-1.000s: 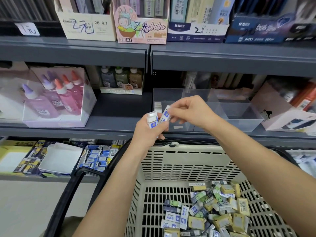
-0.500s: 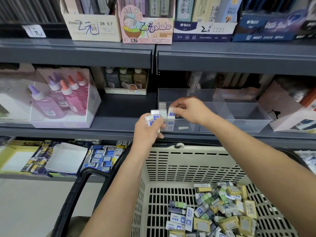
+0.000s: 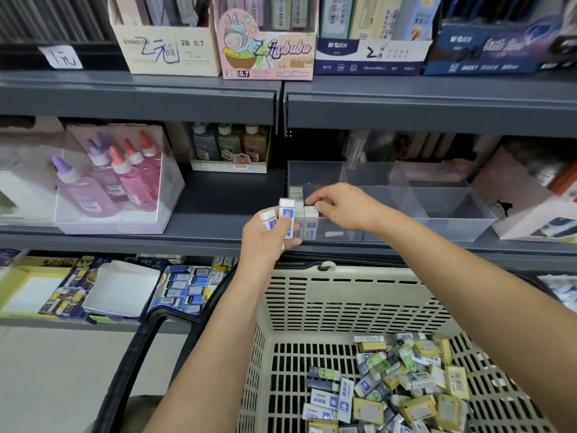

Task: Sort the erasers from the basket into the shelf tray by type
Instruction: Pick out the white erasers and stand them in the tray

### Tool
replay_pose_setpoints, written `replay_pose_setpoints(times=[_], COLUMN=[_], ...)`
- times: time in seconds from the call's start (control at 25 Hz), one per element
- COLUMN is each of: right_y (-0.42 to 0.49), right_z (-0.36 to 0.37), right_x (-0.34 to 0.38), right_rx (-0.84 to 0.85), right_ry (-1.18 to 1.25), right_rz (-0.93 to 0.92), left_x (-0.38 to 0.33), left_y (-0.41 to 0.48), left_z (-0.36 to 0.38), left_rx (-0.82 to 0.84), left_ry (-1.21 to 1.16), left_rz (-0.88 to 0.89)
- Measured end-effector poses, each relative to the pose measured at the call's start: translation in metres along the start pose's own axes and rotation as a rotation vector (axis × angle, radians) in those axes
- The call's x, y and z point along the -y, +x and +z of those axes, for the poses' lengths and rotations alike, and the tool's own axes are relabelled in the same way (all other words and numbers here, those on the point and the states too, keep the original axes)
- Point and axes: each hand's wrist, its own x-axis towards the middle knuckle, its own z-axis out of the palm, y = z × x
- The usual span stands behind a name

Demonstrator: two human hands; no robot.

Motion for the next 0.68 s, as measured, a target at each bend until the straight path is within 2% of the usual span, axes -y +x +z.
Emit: replay_pose_setpoints(times=[0.08, 0.24, 0.44, 0.6, 0.68], right_y=[-0.002, -0.012, -0.022, -0.013, -0.007], right_z=[0.000, -0.002, -0.005, -0.022, -0.024], right_x=[0.001, 0.013, 0.024, 0.013, 0.006], right_rx=[-0.029, -0.271, -0.144, -0.295, -0.341], right_ry=[-0.006, 0.156, 0.333, 0.489, 0.377], right_rz=[0.005, -0.037, -0.096, 0.001, 0.035], left_x=[0.000, -0.002, -0.002, 0.000, 0.002], left_y=[0.000, -0.004, -0.006, -0.002, 0.002], left_z=[0.001, 0.000, 0.000, -0.002, -0.002], left_rx=[0.005, 0.063, 0.092, -0.072, -0.133], left_ry=[0.006, 0.029, 0.067, 0.145, 0.232], left_rz=[-0.005, 0.034, 0.046, 0.096, 0.105])
